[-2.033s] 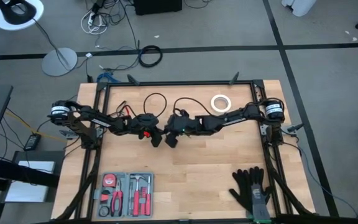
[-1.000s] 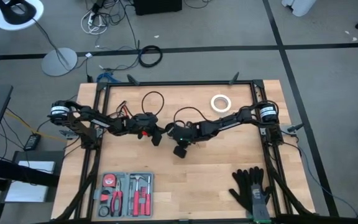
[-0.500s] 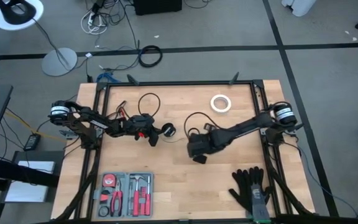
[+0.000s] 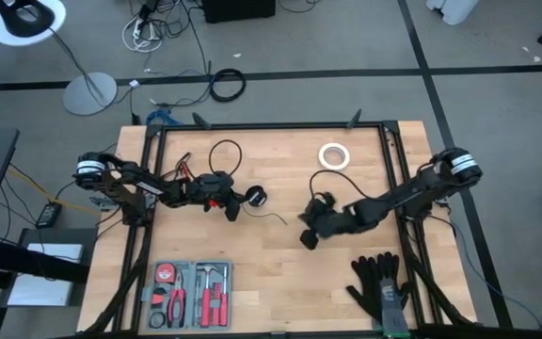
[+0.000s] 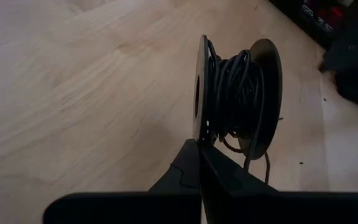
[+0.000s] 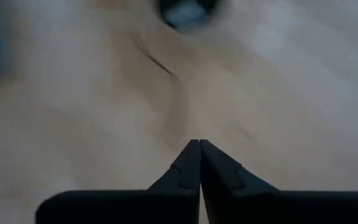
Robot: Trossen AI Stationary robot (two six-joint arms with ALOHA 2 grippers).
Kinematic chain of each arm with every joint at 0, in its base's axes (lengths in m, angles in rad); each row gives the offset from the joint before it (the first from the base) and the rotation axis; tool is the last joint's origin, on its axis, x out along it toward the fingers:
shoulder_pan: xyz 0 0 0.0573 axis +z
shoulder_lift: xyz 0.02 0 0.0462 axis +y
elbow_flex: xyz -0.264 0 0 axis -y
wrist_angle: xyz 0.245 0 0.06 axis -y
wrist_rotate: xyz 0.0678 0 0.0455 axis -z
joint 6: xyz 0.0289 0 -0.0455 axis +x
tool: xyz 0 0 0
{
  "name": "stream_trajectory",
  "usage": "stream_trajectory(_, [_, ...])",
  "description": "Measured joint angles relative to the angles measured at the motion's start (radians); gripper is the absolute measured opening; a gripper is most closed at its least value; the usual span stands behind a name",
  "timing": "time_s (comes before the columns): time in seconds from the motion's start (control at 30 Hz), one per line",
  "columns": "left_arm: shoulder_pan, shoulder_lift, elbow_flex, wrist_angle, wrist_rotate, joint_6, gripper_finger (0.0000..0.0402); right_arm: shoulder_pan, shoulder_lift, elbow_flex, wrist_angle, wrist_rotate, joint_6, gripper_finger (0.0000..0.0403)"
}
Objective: Coil cords
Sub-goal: Coil the black wire on the black spool
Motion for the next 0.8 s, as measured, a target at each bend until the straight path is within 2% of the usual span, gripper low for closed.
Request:
stream_trajectory(0.07, [0.0,0.0,0.0,0.001,0.001,0.0,0.0,-0.067,0.029,-0.101,0.39,-0.115,-0.097,0.0003])
stream_trajectory(0.13, [0.0,0.0,0.0,0.007,0.003,0.0,0.0,-0.129,0.077,-0.155,0.673,-0.182,-0.174,0.0008])
stream_trajectory(0.23, [0.0,0.0,-0.001,0.014,0.005,0.001,0.0,-0.188,0.161,-0.163,0.858,-0.212,-0.267,0.0014])
stream_trajectory(0.4, [0.0,0.0,0.0,0.009,0.008,0.0,0.0,-0.217,0.3,-0.069,0.866,-0.218,-0.279,0.0027])
stream_trajectory(0.53, [0.0,0.0,0.0,0.005,0.008,0.0,0.0,-0.214,0.374,-0.009,0.757,-0.297,-0.295,0.0054])
stream_trajectory(0.8, [0.0,0.0,0.0,-0.007,0.008,0.003,0.0,-0.214,0.371,0.022,0.624,-0.346,-0.321,0.0129])
